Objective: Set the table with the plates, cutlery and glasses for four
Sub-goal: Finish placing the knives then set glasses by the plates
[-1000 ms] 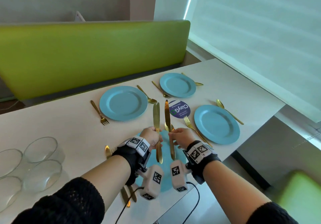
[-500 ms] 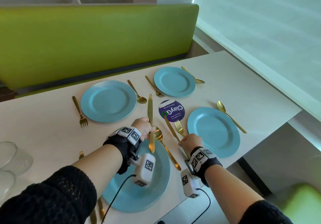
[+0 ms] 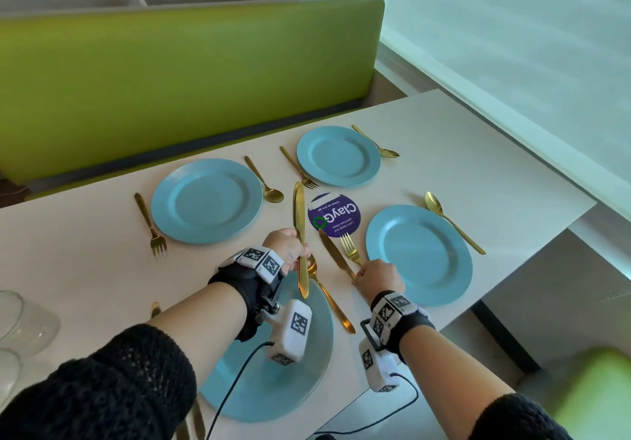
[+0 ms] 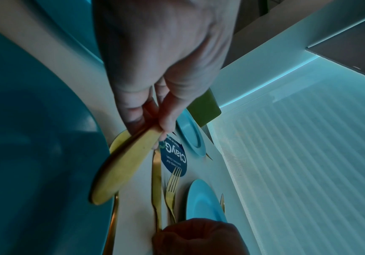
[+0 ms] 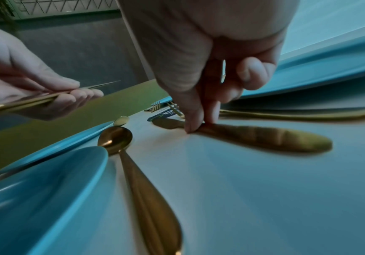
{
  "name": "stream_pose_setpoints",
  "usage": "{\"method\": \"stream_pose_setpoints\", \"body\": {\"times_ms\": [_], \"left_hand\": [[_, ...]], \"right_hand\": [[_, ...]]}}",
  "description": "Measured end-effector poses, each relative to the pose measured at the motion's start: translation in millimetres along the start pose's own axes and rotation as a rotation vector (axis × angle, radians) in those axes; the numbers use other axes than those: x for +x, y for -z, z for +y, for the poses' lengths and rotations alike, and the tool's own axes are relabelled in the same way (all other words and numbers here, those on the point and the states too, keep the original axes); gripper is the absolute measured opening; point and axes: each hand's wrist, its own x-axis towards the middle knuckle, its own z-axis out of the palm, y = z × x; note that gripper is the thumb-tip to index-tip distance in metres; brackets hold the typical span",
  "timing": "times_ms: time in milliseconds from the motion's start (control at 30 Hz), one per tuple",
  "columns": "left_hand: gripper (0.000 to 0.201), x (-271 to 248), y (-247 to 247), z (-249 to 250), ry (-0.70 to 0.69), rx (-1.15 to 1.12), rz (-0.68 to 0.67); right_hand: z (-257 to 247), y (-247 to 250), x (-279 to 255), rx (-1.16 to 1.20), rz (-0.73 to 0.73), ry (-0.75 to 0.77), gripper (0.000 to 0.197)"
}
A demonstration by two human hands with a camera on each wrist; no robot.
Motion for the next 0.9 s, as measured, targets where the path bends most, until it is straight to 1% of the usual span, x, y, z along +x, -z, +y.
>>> {"method": "stream_pose_setpoints", "body": {"times_ms": [167,367,533,600,700,800,900], "left_hand": [[0.020,1.7,12.2,-3.0,-0.004,-0.026,0.000],[0.028,2.7,26.8,-7.5,0.002,-0.030,0.006],[0.029,1.1,37.5,-8.0,-0.005,-0.046,-0.005],[0.028,0.2,40.4,-8.6,-0.013,-0.038,-0.014],[0.020,-0.4,43.6,-10.2,-0.027,-0.019,-0.019],[0.019,-1.6,47.5,-10.7,-0.033,-0.015,-0.033],[0.027,-1.9,50.8,-12.0,-0.032,-0.007,-0.037]], "right_hand": [[-0.8,-0.7,-1.8,0.002,0.017,-0.009,0.022],[-0.8,0.5,-3.0,-0.003,0.033,-0.045,0.020],[0.7,-0.2,-3.7,-0.009,0.042,-0.080,0.020],[0.6,0.1,-3.9,0.000,0.042,-0.091,0.019],[0.4,1.1,-5.5,0.007,0.033,-0.103,0.017],[-0.4,3.0,-7.4,0.012,0.032,-0.116,0.017],[-2.4,5.2,-8.9,0.002,0.022,-0.121,0.016]]}}
